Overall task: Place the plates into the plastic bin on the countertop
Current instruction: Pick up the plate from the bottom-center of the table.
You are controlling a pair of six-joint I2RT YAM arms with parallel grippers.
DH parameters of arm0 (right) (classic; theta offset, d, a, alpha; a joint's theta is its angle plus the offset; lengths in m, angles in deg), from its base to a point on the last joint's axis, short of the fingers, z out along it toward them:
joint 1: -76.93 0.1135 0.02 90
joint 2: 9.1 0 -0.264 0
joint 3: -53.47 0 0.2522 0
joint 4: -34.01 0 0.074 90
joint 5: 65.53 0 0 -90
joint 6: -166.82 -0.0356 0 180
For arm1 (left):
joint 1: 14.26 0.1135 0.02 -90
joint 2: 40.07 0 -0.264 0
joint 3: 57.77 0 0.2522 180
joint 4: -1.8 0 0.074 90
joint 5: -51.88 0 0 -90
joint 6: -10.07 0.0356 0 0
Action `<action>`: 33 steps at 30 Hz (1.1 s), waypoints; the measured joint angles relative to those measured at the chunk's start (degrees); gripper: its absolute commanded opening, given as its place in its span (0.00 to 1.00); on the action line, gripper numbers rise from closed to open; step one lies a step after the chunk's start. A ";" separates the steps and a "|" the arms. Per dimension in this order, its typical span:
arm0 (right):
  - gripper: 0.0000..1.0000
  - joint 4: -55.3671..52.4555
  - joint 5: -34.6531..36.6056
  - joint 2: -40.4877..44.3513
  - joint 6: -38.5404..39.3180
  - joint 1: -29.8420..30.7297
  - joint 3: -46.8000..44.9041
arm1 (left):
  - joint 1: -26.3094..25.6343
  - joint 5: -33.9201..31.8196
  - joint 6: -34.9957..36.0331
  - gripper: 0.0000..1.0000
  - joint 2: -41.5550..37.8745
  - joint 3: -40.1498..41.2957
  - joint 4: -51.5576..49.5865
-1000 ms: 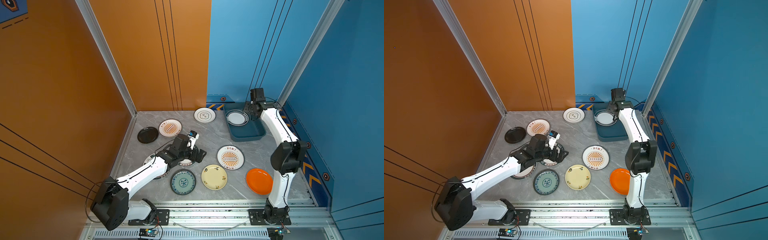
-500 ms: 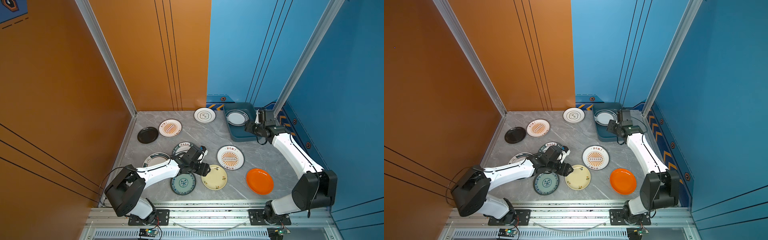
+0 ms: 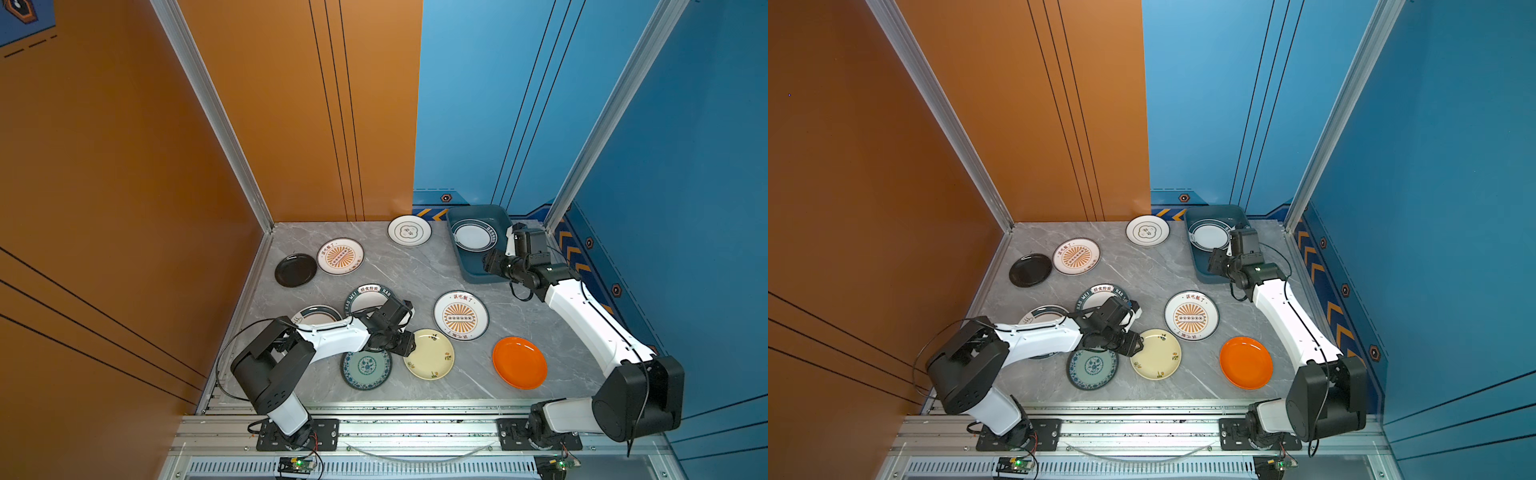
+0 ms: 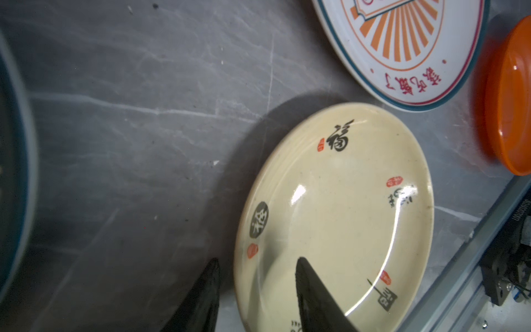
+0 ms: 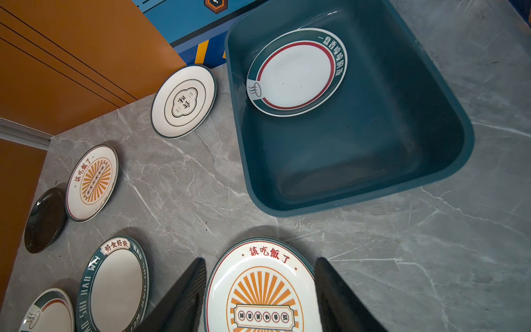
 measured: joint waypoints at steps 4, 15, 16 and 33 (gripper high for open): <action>0.62 0.31 -0.68 0.00 -0.42 0.00 -0.17 | 0.81 1.16 -0.63 0.34 0.09 0.57 2.10; 0.62 1.44 -1.29 -0.02 -0.81 0.00 -0.39 | 3.06 5.16 -1.92 0.13 1.33 2.91 7.52; 0.62 1.49 -1.31 -0.02 -0.87 0.00 -0.39 | 3.06 5.38 -1.92 0.12 1.49 2.91 7.72; 0.62 1.62 -3.19 -0.07 -1.77 0.00 -0.68 | 5.09 10.29 -1.92 0.00 1.27 2.95 9.01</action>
